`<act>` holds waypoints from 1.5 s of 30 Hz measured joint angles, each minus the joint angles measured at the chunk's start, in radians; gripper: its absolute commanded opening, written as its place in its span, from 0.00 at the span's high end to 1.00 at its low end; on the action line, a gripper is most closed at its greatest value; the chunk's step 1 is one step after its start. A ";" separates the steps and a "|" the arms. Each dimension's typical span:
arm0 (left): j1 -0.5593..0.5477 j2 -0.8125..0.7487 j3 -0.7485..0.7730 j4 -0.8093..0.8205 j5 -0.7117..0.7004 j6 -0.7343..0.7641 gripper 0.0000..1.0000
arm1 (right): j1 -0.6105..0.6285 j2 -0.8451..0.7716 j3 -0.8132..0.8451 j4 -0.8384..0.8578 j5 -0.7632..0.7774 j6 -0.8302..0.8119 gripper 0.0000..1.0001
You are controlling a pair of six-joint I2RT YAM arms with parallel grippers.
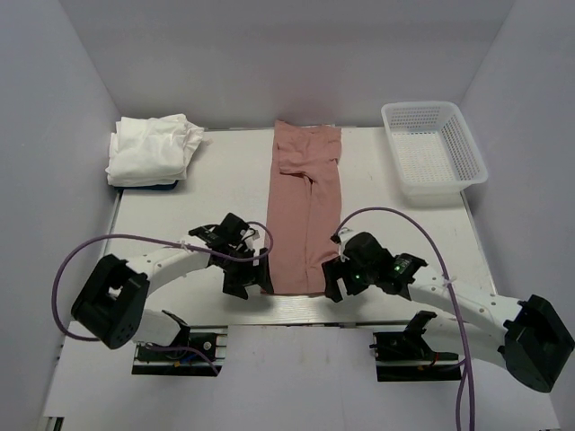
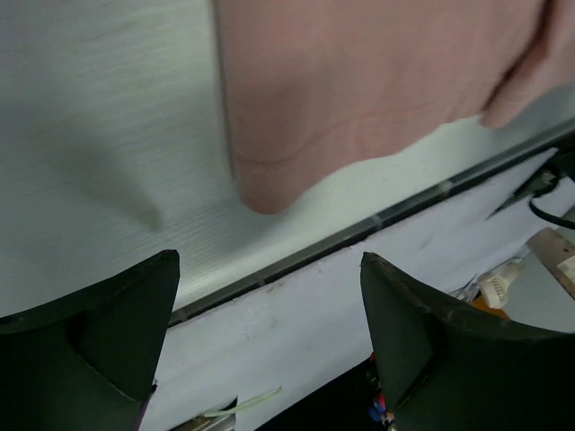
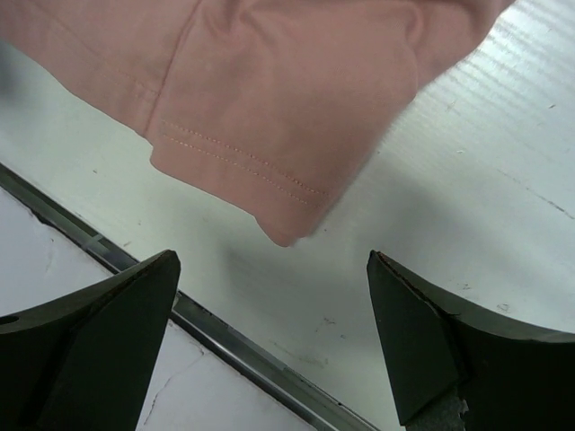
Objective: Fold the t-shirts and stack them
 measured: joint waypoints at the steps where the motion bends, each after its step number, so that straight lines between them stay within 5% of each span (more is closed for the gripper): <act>1: -0.006 0.018 0.000 0.000 -0.006 -0.002 0.12 | 0.000 0.009 -0.002 0.001 -0.004 0.002 0.10; 8: -0.029 0.132 0.037 0.015 -0.021 -0.017 0.23 | 0.000 0.070 -0.018 0.003 -0.011 0.010 0.24; 14: -0.045 0.175 0.056 0.062 -0.040 -0.024 0.55 | 0.000 0.147 -0.012 0.052 -0.010 0.001 0.39; 22: -0.051 0.209 0.068 0.082 -0.060 -0.031 0.92 | 0.000 0.224 0.009 0.097 -0.053 -0.039 0.99; 23: -0.053 0.212 0.076 0.079 -0.063 -0.030 1.00 | 0.000 0.228 0.011 0.097 -0.061 -0.042 1.00; 39: -0.069 0.150 0.194 -0.039 -0.079 -0.045 1.00 | 0.053 0.183 0.132 -0.099 -0.043 0.001 1.00; 45: -0.052 0.158 0.305 -0.057 -0.169 -0.055 1.00 | 0.046 0.172 0.205 -0.112 0.137 0.078 1.00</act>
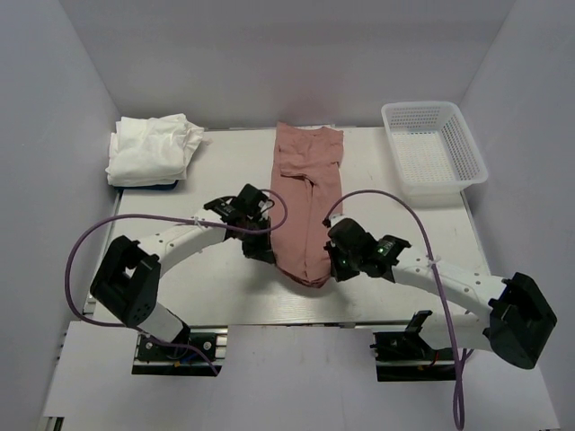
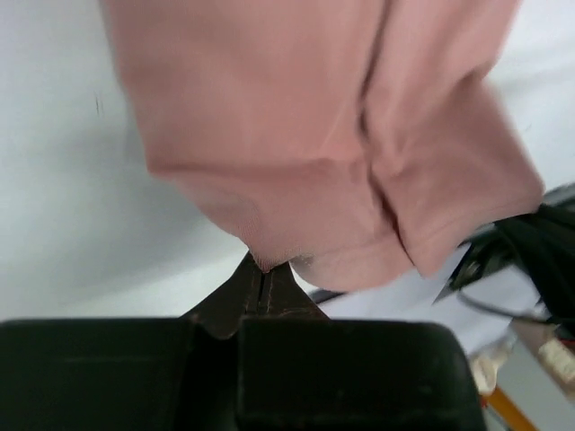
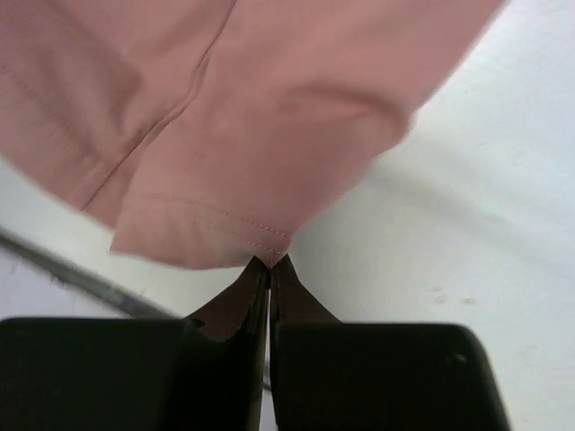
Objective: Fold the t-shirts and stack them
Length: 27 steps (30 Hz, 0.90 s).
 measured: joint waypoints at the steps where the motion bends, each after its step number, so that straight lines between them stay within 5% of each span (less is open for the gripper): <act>1: 0.002 0.012 0.034 -0.001 -0.019 -0.001 1.00 | -0.005 0.011 0.019 -0.004 0.040 0.008 1.00; 7: 0.016 0.134 0.282 0.003 -0.158 -0.007 1.00 | -0.057 0.154 0.184 -0.020 0.233 0.028 1.00; 13: 0.065 0.214 0.374 0.018 -0.248 -0.007 1.00 | -0.138 0.256 0.289 -0.003 0.317 0.009 1.00; 27: 0.164 0.441 0.636 0.080 -0.206 0.061 1.00 | -0.278 0.470 0.555 0.076 0.330 -0.096 1.00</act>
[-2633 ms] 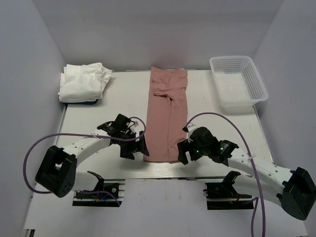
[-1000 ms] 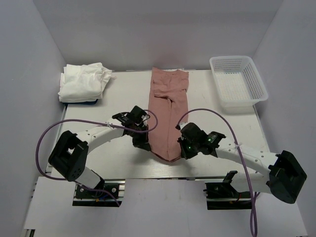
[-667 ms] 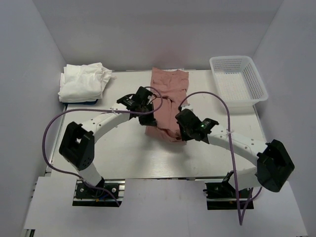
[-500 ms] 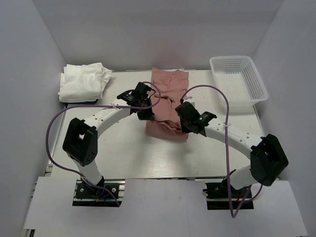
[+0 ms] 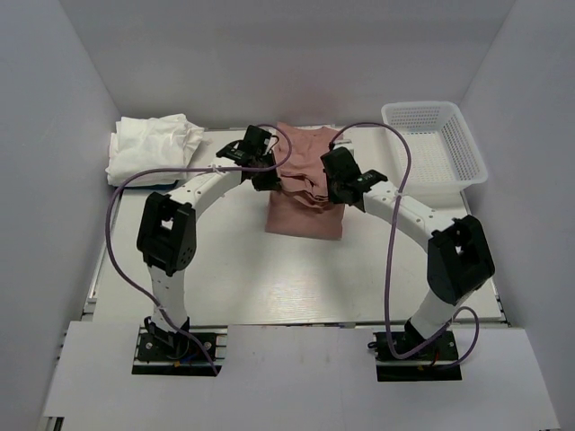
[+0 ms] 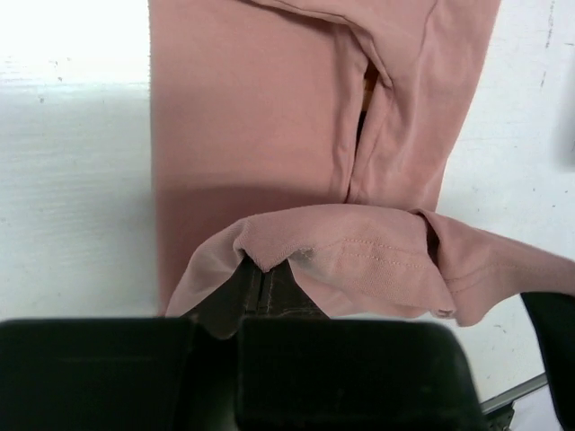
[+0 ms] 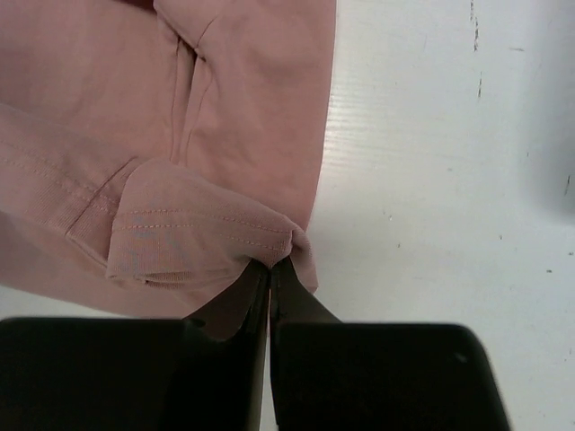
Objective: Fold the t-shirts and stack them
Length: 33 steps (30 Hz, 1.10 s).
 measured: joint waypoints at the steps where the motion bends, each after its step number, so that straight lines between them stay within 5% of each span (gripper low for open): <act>1: 0.006 0.012 0.008 0.002 0.009 0.004 1.00 | -0.009 0.014 0.013 0.002 -0.004 -0.007 1.00; 15: 0.077 0.209 0.150 0.016 0.112 0.050 1.00 | -0.087 0.230 0.161 0.013 -0.048 -0.040 1.00; 18: 0.084 0.230 0.158 0.027 0.142 0.053 1.00 | -0.100 0.261 0.188 0.016 -0.051 -0.040 0.82; 20: 0.089 0.246 0.172 0.047 0.165 0.055 0.67 | -0.109 0.276 0.199 0.029 -0.052 -0.050 0.70; 23: 0.098 0.298 0.237 0.077 0.214 0.048 0.60 | -0.124 0.319 0.252 0.037 -0.063 -0.063 0.58; 24: 0.102 0.327 0.274 0.092 0.230 0.045 0.46 | -0.130 0.344 0.289 0.037 -0.068 -0.067 0.52; 25: 0.107 0.357 0.320 0.096 0.244 0.040 0.01 | -0.138 0.378 0.338 0.039 -0.071 -0.072 0.47; 29: 0.142 0.446 0.476 0.109 0.280 0.027 0.00 | -0.163 0.485 0.518 0.015 -0.082 -0.093 0.10; 33: 0.189 0.386 0.398 0.134 0.286 0.026 0.00 | -0.174 0.381 0.385 0.040 -0.149 -0.131 0.10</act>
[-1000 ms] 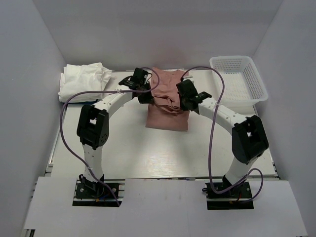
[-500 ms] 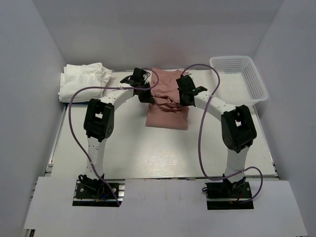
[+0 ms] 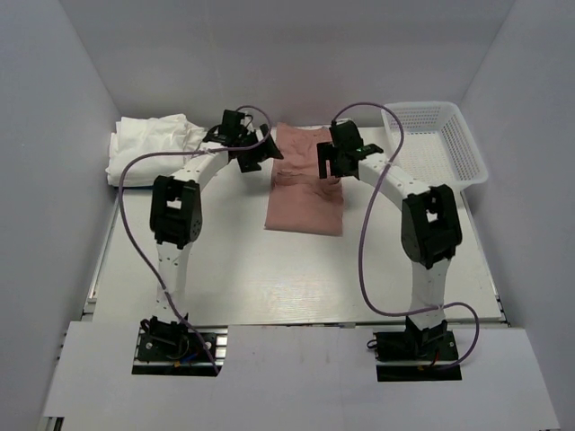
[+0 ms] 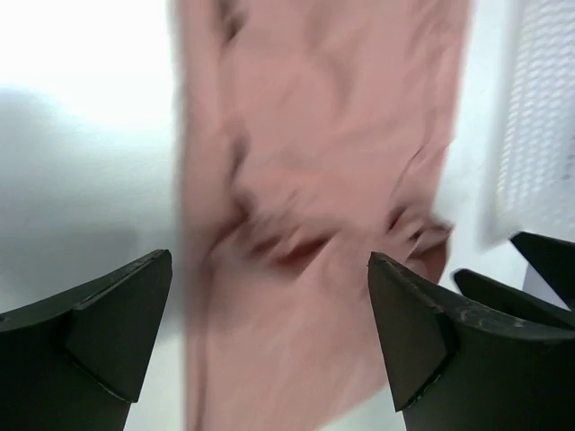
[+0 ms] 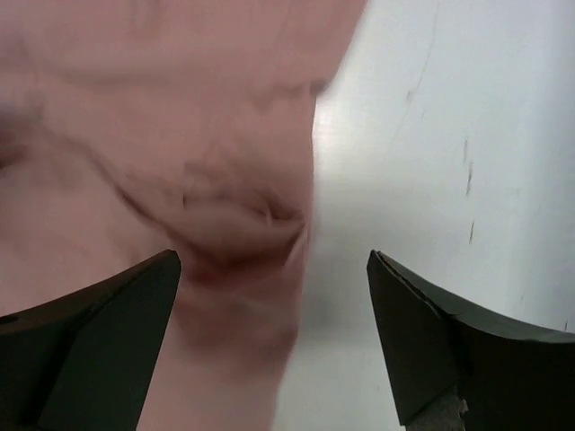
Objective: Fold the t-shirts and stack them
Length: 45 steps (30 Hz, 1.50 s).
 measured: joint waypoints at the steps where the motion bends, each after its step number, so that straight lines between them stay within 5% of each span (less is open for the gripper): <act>1: 0.013 -0.046 -0.072 0.003 -0.003 0.003 0.00 | 0.000 -0.020 -0.027 -0.003 -0.009 -0.002 0.10; 7: 0.036 -0.393 -0.542 0.047 -0.011 0.012 0.00 | 0.007 -0.278 -0.366 0.028 -0.168 0.024 0.10; 13: -0.018 -0.553 -0.795 0.107 0.053 0.016 0.00 | 0.003 -0.423 -0.622 0.066 -0.259 0.134 0.10; 20: -0.042 -0.505 -0.873 0.129 0.082 0.015 0.14 | -0.004 -0.439 -0.765 0.126 -0.373 0.203 0.10; 29: -0.071 -0.444 -0.870 0.151 0.070 0.019 0.44 | -0.008 -0.402 -0.784 0.254 -0.417 0.187 0.17; 33: -0.080 -0.430 -0.868 0.161 0.066 0.020 0.52 | -0.008 -0.381 -0.784 0.288 -0.421 0.172 0.33; 34: -0.081 -0.424 -0.863 0.162 0.067 0.020 0.56 | -0.008 -0.377 -0.784 0.292 -0.420 0.169 0.55; 36: -0.087 -0.410 -0.854 0.169 0.067 0.016 0.65 | -0.008 -0.369 -0.784 0.298 -0.420 0.158 0.75; 37: -0.089 -0.403 -0.850 0.174 0.068 0.014 0.84 | -0.008 -0.364 -0.784 0.299 -0.419 0.159 0.87; 38: -0.092 -0.396 -0.845 0.176 0.068 0.011 0.99 | -0.008 -0.360 -0.784 0.298 -0.419 0.157 0.92; 40: -0.097 -0.383 -0.837 0.183 0.071 0.010 1.00 | -0.008 -0.356 -0.783 0.294 -0.421 0.153 1.00; 45: -0.109 -0.399 -0.850 0.179 0.069 0.013 1.00 | -0.008 -0.375 -0.780 0.235 -0.431 0.140 1.00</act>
